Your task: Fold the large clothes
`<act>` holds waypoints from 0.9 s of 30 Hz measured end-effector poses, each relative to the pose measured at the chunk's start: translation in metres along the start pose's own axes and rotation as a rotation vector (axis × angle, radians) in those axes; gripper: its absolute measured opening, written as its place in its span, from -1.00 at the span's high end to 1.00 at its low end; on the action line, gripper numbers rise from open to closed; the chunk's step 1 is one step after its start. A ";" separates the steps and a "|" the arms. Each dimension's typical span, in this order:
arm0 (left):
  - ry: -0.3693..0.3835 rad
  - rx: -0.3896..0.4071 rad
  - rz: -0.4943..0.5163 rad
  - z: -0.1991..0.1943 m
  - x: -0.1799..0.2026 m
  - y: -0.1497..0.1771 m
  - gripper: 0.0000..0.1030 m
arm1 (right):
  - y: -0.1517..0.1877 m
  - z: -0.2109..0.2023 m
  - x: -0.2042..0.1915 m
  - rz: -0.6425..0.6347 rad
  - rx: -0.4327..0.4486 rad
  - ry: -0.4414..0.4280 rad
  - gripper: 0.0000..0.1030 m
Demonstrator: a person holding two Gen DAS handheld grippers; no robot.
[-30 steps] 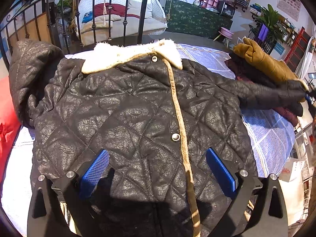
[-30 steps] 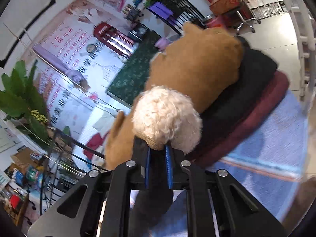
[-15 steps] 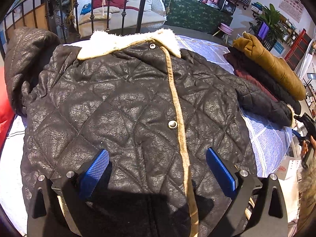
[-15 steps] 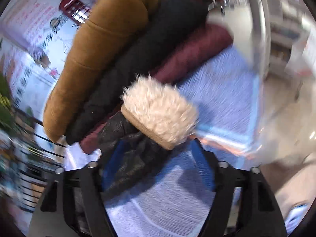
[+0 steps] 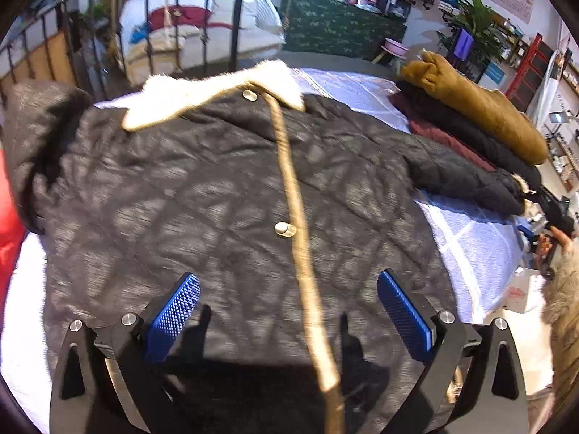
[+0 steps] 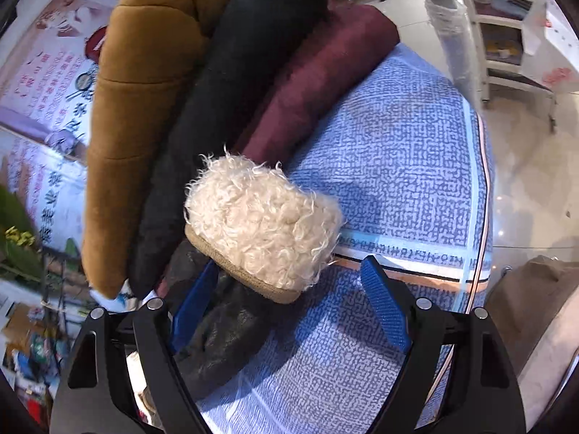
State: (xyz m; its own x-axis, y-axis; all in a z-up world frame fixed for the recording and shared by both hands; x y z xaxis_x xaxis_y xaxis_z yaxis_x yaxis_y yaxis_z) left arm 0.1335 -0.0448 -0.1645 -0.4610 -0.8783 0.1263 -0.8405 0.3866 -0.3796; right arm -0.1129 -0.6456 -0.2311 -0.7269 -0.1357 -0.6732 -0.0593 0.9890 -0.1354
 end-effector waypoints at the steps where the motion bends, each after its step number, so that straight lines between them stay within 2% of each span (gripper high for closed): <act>1: -0.016 0.011 -0.005 -0.003 -0.007 -0.002 -0.89 | 0.004 -0.002 0.000 0.000 0.001 0.008 -0.57; 4: -0.168 0.098 -0.072 -0.023 -0.056 -0.012 -0.89 | 0.021 -0.012 -0.022 -0.075 0.040 0.088 -0.57; 6: -0.253 0.148 -0.138 -0.041 -0.097 -0.025 -0.89 | 0.034 -0.024 -0.036 -0.153 0.082 0.111 -0.57; 8: -0.323 0.202 -0.192 -0.065 -0.139 -0.050 -0.89 | 0.049 -0.036 -0.048 -0.238 0.111 0.136 -0.57; 10: -0.433 0.266 -0.208 -0.087 -0.173 -0.082 -0.89 | 0.065 -0.046 -0.065 -0.338 0.138 0.163 -0.57; 12: -0.495 0.207 -0.177 -0.086 -0.190 -0.118 -0.89 | 0.078 -0.049 -0.083 -0.406 0.147 0.171 -0.57; 15: -0.541 0.099 -0.026 -0.052 -0.178 -0.155 -0.89 | 0.091 -0.043 -0.107 -0.435 0.104 0.120 -0.57; 16: -0.583 0.061 0.048 -0.032 -0.169 -0.162 -0.89 | 0.092 -0.042 -0.109 -0.426 0.084 0.098 -0.57; 18: -0.695 0.003 0.146 0.005 -0.159 -0.168 -0.89 | 0.099 -0.037 -0.119 -0.397 0.049 0.056 -0.57; 19: -0.749 -0.050 0.185 0.026 -0.159 -0.172 -0.89 | 0.101 -0.037 -0.123 -0.377 0.030 0.042 -0.57; 20: -0.782 -0.099 0.200 0.043 -0.162 -0.175 -0.83 | 0.104 -0.036 -0.129 -0.369 0.011 0.038 -0.57; 21: -0.819 -0.141 0.196 0.057 -0.170 -0.178 -0.67 | 0.107 -0.030 -0.133 -0.366 0.001 0.042 -0.57; 22: -0.858 -0.161 0.181 0.065 -0.180 -0.182 -0.57 | 0.110 -0.031 -0.135 -0.370 -0.005 0.048 -0.57; 23: -0.873 -0.168 0.167 0.065 -0.188 -0.185 -0.36 | 0.113 -0.031 -0.139 -0.386 -0.009 0.048 -0.57; 25: -0.817 -0.161 0.116 0.052 -0.201 -0.194 0.00 | 0.121 -0.035 -0.148 -0.436 -0.014 0.053 -0.57; 26: -0.777 -0.135 0.069 0.036 -0.208 -0.199 0.39 | 0.127 -0.034 -0.156 -0.463 -0.011 0.060 -0.57; 27: -0.707 -0.106 0.012 0.016 -0.216 -0.203 0.43 | 0.131 -0.033 -0.160 -0.487 -0.010 0.066 -0.57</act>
State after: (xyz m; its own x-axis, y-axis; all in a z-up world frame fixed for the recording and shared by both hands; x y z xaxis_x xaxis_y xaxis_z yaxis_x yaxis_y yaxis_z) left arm 0.4082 0.0618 -0.1298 -0.2054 -0.8323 -0.5149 -0.8762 0.3907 -0.2821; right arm -0.0268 -0.4925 -0.1175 -0.6545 -0.5791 -0.4860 -0.4096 0.8119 -0.4159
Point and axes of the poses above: each gripper's, at about its wrist camera, not at the fingertips, and z roughly the way its jaws point, x to its right, y to its underside, the point moved 1 cm from there along z, roughly the way its jaws point, and after that the axes turned 12 degrees about -x, right-handed, at the moved point
